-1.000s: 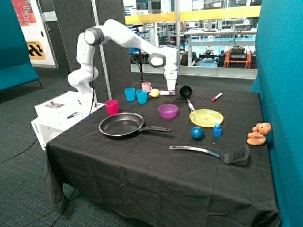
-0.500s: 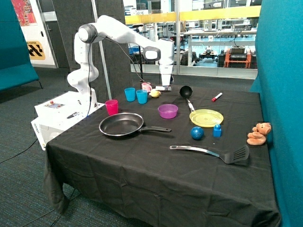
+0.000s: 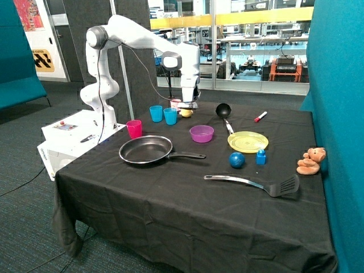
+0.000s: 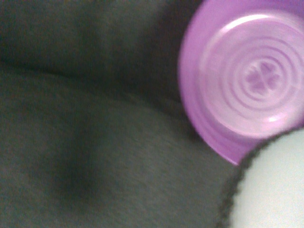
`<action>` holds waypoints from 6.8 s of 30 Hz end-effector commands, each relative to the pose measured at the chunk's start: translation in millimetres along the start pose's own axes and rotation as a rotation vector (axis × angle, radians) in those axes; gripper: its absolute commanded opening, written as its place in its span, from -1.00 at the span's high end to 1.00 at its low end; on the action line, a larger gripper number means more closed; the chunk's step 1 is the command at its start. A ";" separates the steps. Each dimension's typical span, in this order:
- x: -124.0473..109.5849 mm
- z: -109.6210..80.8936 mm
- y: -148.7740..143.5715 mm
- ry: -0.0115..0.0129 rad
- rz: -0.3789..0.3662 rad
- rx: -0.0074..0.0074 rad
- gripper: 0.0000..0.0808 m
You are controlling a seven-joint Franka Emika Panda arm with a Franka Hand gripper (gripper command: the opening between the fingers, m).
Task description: Clean the pan
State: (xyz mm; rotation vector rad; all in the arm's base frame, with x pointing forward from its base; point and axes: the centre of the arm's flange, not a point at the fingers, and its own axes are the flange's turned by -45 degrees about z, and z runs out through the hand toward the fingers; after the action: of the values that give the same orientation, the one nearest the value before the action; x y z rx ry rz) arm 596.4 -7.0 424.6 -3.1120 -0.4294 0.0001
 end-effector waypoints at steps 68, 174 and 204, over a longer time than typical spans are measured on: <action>-164.9 77.6 148.6 0.0001 0.194 -0.0001 1.00; -221.0 125.2 232.9 0.0001 0.324 -0.0001 1.00; -148.0 138.5 147.4 0.0001 0.164 -0.0001 1.00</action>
State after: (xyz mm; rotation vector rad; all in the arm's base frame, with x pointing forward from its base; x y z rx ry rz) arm 467.9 -203.2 287.4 -3.1397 -0.1482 -0.0174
